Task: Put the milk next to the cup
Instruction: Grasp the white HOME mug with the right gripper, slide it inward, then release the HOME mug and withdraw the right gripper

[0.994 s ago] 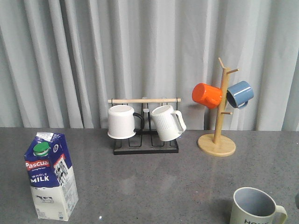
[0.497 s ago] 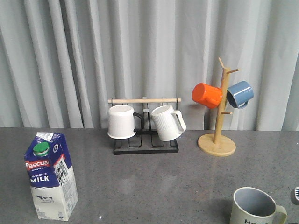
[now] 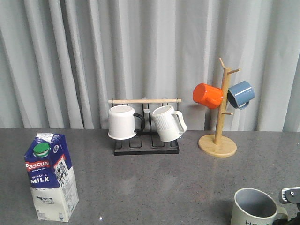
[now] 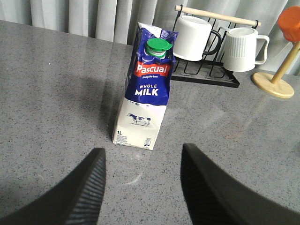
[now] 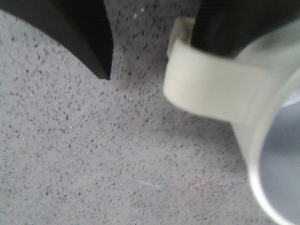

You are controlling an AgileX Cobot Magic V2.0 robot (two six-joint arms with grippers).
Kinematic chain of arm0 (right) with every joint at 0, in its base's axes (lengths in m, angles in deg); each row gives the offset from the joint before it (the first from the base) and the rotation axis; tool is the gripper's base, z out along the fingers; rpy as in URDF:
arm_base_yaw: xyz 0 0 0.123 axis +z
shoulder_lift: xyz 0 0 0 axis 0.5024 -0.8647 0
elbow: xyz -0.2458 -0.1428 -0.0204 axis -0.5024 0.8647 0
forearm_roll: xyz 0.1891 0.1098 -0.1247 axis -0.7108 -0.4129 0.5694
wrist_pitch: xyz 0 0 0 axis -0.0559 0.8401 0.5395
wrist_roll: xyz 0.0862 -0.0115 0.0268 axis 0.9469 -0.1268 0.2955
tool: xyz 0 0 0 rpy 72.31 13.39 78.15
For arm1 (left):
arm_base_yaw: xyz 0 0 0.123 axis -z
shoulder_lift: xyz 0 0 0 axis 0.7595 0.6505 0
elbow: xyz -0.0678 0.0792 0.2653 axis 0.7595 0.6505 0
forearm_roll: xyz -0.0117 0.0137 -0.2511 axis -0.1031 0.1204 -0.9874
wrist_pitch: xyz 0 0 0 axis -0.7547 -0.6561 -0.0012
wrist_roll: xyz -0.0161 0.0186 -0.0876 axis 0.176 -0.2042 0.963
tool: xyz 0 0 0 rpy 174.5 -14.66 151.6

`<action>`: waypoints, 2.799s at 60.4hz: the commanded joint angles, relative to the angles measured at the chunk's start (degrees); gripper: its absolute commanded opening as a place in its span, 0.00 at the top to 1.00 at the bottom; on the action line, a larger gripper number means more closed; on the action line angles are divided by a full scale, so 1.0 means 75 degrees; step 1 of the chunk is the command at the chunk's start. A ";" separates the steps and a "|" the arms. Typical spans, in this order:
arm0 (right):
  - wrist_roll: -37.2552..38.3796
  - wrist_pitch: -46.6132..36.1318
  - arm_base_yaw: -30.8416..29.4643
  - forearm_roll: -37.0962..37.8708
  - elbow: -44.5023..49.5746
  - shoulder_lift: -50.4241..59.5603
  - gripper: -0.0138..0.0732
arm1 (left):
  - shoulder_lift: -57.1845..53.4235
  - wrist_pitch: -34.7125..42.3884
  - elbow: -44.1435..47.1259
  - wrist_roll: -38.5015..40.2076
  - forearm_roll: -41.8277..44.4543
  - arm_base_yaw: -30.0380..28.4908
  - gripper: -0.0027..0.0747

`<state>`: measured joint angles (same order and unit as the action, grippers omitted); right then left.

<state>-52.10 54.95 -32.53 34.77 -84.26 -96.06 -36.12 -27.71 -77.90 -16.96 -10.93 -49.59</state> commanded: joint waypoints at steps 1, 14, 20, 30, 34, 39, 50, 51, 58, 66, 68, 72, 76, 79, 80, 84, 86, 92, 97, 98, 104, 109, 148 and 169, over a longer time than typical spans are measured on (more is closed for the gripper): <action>-0.0061 -0.0949 -0.0057 0.0098 -0.0192 0.0015 0.54 | 0.0097 0.0482 -0.0239 -0.0011 -0.0077 0.0051 0.49; 0.0047 -0.1290 -0.0029 0.0474 -0.0192 -0.0030 0.86 | 0.0097 0.0474 -0.0239 -0.0011 -0.0077 0.0051 0.49; 0.0250 -0.1111 -0.0016 0.0466 -0.0300 0.0033 0.85 | 0.0097 0.0451 -0.0239 -0.0011 -0.0077 0.0051 0.49; 0.0422 -0.0398 0.0664 0.0460 -0.1150 0.0310 0.85 | 0.0097 0.0426 -0.0239 -0.0011 -0.0077 0.0051 0.49; 0.0517 -0.0041 0.1169 0.0419 -0.1660 0.0267 0.85 | 0.0097 0.0426 -0.0239 -0.0011 -0.0077 0.0051 0.49; 0.0528 0.0387 0.1669 0.0405 -0.2342 0.0015 0.85 | 0.0097 0.0426 -0.0239 -0.0011 -0.0077 0.0051 0.49; 0.0682 0.0989 0.2243 0.0326 -0.3496 -0.1108 0.85 | 0.0097 0.0413 -0.0239 -0.0011 -0.0077 0.0051 0.49; 0.0682 0.1035 0.2268 0.0326 -0.3558 -0.1235 0.85 | 0.0097 0.0409 -0.0239 -0.0011 -0.0077 0.0051 0.49; 0.0682 0.1266 0.2320 0.0381 -0.3834 -0.1733 0.84 | 0.0097 0.0384 -0.0239 -0.0011 -0.0077 0.0051 0.49; 0.0772 0.1538 0.2320 0.0381 -0.3834 -0.1845 0.82 | 0.0097 0.0298 -0.0239 -0.0011 -0.0077 0.0051 0.49; 0.0772 0.1640 0.2320 0.0381 -0.3834 -0.1845 0.80 | 0.0097 0.0280 -0.0239 -0.0011 -0.0077 0.0051 0.49; 0.0772 0.1732 0.2320 0.0381 -0.3834 -0.1845 0.76 | 0.0097 0.0265 -0.0239 -0.0011 -0.0077 0.0051 0.49; 0.0772 0.1787 0.2320 0.0381 -0.3834 -0.1845 0.71 | 0.0097 0.0265 -0.0239 -0.0011 -0.0077 0.0051 0.49; 0.0772 0.1867 0.2320 0.0381 -0.3834 -0.1845 0.66 | 0.0097 0.0257 -0.0239 -0.0011 -0.0077 0.0051 0.49; 0.0772 0.1894 0.2320 0.0381 -0.3834 -0.1845 0.65 | 0.0097 0.0257 -0.0239 -0.0011 -0.0077 0.0051 0.49; 0.0772 0.2019 0.2320 0.0381 -0.3834 -0.1845 0.58 | 0.0097 0.0257 -0.0239 -0.0011 -0.0077 0.0051 0.49; 0.0772 0.2070 0.2320 0.0381 -0.3834 -0.1845 0.54 | 0.0097 0.0257 -0.0239 -0.0011 -0.0077 0.0051 0.49; 0.0772 0.2221 0.2320 0.0381 -0.3834 -0.1773 0.47 | 0.0097 0.0248 -0.0239 -0.0011 -0.0077 0.0051 0.49; 0.0772 0.2363 0.2314 0.0381 -0.3834 -0.1645 0.45 | 0.0097 0.0241 -0.0239 -0.0011 -0.0077 0.0051 0.49; 0.0772 0.2390 0.2314 0.0381 -0.3834 -0.1608 0.45 | 0.0097 0.0241 -0.0239 -0.0011 -0.0077 0.0051 0.49; 0.0765 0.2621 0.2314 0.0398 -0.3834 -0.1410 0.45 | 0.0097 0.0226 -0.0239 -0.0011 -0.0077 0.0051 0.49; 0.0765 0.2852 0.2314 0.0407 -0.3834 -0.1253 0.45 | 0.0097 0.0199 -0.0239 -0.0011 -0.0077 0.0051 0.49; -0.0774 0.7002 0.2314 -0.0667 -0.3804 0.1825 0.63 | 0.0097 -0.0224 -0.0239 -0.0011 -0.0077 0.0051 0.49; -0.2082 0.7733 0.2314 -0.2012 -0.3796 0.4475 0.85 | 0.0097 -0.0753 -0.0239 -0.0011 -0.0077 0.0051 0.49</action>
<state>-66.61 114.86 -15.03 21.45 -111.22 -66.59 -36.12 -35.63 -77.90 -16.96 -10.93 -49.59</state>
